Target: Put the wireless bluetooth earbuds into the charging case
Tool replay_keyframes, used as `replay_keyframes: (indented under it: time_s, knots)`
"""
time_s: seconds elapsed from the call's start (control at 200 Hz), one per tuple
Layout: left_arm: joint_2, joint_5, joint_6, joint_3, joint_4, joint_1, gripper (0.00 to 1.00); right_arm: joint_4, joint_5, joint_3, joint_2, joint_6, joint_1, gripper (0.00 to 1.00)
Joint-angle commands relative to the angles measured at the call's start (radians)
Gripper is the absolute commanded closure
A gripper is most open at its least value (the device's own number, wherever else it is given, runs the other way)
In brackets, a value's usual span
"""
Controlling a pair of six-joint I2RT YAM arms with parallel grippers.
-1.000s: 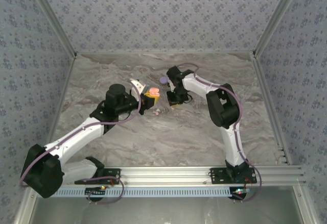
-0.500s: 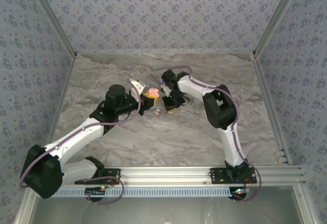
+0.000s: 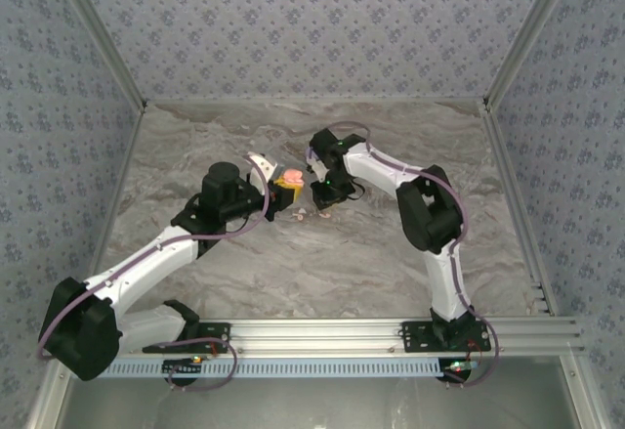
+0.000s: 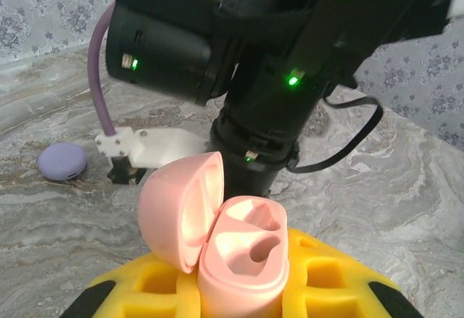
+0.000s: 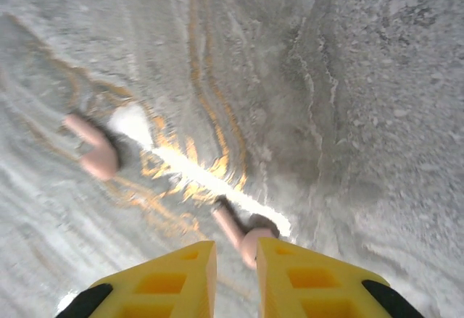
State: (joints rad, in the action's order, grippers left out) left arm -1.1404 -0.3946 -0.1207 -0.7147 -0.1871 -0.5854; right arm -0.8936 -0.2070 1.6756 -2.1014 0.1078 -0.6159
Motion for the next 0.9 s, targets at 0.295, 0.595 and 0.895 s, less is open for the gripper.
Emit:
replay_keyframes:
  time_s: [0.295, 0.595, 0.895]
  knots:
    - [0.033, 0.017, 0.019, -0.002, -0.006, -0.004, 0.95, 0.008, -0.159, -0.153, 0.089, -0.046, -0.004, 0.86]
    - [0.028, 0.017, 0.024, -0.005, -0.004, -0.004, 0.95, 0.028, -0.091, -0.155, 0.033, -0.005, 0.001, 0.89]
    - [0.027, 0.02, 0.024, -0.001, -0.003, -0.004, 0.95, 0.049, 0.0, -0.115, -0.011, 0.033, 0.008, 0.91]
